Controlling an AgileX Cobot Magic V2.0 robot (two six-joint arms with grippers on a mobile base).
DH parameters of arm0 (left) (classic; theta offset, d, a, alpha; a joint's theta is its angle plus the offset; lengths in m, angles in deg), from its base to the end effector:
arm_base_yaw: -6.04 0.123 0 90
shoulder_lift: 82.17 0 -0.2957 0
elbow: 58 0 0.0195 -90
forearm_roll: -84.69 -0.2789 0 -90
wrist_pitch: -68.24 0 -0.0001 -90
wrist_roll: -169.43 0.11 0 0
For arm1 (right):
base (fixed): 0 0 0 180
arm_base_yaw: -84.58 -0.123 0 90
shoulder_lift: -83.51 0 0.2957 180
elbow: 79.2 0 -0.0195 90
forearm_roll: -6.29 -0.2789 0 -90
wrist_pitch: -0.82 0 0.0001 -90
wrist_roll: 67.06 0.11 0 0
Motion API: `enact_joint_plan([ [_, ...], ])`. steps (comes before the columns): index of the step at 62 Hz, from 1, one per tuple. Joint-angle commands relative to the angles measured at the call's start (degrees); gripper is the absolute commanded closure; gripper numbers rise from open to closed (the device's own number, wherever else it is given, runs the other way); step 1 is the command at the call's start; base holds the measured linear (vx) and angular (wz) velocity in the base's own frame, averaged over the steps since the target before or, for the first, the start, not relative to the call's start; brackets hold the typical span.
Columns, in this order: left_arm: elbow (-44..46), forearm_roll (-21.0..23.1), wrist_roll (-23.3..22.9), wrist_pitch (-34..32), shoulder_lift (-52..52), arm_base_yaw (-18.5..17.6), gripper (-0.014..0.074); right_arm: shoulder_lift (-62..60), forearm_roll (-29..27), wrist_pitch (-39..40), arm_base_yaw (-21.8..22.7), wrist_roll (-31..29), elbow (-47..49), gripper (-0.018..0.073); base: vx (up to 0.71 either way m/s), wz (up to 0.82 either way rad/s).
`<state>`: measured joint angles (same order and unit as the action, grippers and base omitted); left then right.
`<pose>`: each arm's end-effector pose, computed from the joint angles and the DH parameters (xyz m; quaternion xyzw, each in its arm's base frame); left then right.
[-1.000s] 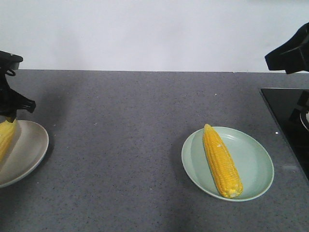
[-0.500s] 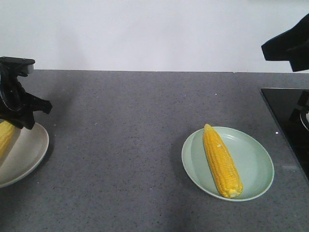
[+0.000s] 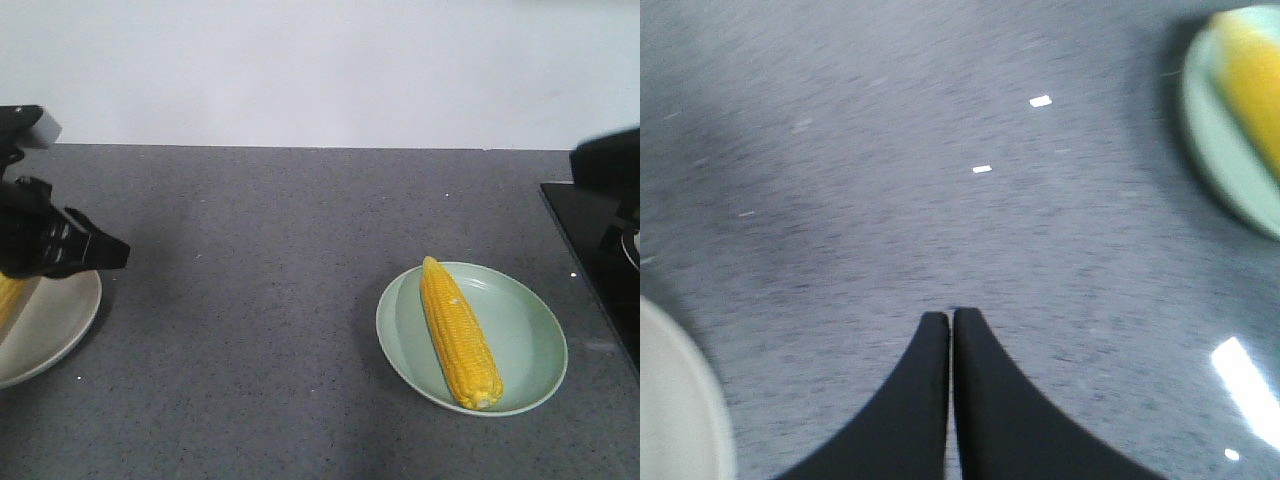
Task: Distribute corn equally
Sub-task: 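Open the left gripper and raise it away from the cob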
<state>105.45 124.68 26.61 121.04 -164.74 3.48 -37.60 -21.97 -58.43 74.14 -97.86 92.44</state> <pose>0.2924 -0.0695 0.3144 0.1834 0.9031 -0.2323 0.3112 0.1698 0.0768 0.4469 -0.2890 0.8165 0.1626 0.4727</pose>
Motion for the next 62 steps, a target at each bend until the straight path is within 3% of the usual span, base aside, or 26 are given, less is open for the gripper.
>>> enact_joint_plan([
  [1,-8.0,10.1,9.7,-5.8,8.1,0.0,0.0603,-6.3,-2.0,9.3,0.1,-2.9,-9.7,0.0564,0.00,0.00],
  [8,-18.0,17.8,17.6,-10.3,15.0,0.0,0.0603,-13.5,-2.0,16.0,0.1,-4.3,-22.2,0.0564,0.00,0.00],
  [15,-24.7,25.4,22.0,-13.5,20.3,0.0,0.0603,-19.4,-1.8,20.0,0.1,-4.2,-30.2,0.0564,0.00,0.00],
  [21,-27.2,28.6,24.3,-15.0,23.1,0.0,0.0603,-23.0,-2.0,22.4,0.1,-4.2,-34.7,0.0564,0.00,0.00],
  [62,-27.4,28.4,24.3,-15.1,26.2,0.0,0.0603,-25.7,-2.0,21.7,0.1,-4.0,-36.1,0.0564,0.00,0.00],
])
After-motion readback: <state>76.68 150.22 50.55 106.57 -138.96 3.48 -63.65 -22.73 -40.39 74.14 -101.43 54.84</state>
